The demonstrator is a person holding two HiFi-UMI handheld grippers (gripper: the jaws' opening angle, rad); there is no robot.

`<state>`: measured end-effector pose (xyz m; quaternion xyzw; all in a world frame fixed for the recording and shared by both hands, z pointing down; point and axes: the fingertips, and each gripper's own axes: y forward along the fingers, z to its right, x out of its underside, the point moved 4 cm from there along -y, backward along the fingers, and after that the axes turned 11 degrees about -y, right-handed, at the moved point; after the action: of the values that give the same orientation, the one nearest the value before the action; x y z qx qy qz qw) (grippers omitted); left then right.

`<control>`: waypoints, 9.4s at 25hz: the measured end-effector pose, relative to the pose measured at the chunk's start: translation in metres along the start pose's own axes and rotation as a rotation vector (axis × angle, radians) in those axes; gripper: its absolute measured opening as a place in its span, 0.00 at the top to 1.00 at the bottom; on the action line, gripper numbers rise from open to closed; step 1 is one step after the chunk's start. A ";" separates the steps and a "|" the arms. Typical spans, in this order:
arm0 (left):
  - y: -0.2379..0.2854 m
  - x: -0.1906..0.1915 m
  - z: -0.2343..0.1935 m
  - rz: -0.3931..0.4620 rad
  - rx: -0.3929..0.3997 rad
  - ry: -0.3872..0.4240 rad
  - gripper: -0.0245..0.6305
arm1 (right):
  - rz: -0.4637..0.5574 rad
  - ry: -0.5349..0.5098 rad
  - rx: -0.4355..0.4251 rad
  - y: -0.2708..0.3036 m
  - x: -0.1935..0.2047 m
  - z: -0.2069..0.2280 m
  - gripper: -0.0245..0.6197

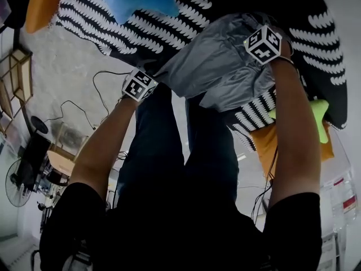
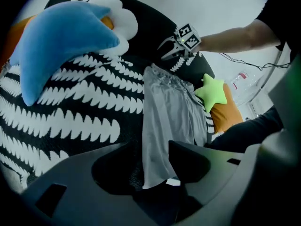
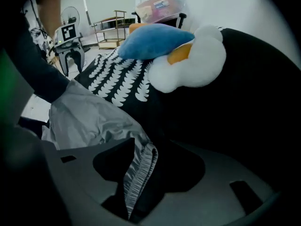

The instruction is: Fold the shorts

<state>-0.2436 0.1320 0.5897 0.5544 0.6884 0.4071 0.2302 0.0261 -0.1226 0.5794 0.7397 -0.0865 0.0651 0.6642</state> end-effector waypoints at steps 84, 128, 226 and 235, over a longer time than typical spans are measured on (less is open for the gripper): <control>0.168 0.117 0.351 -0.436 0.389 0.505 0.93 | -0.013 0.039 0.122 -0.101 0.262 -0.177 0.91; 0.191 -0.178 0.308 -0.017 0.194 0.603 0.66 | 0.013 0.856 0.209 -0.118 0.321 -0.221 0.77; 0.173 0.038 0.273 -0.651 0.501 1.716 0.84 | 0.639 1.418 0.236 -0.015 0.168 -0.413 0.67; 0.170 0.102 0.257 -0.754 0.565 1.749 0.84 | 0.558 1.120 0.066 0.005 0.095 -0.394 0.81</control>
<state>0.0234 0.3163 0.5969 -0.1619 0.8189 0.3937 -0.3848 0.1247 0.2643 0.6474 0.5631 0.0869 0.6165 0.5435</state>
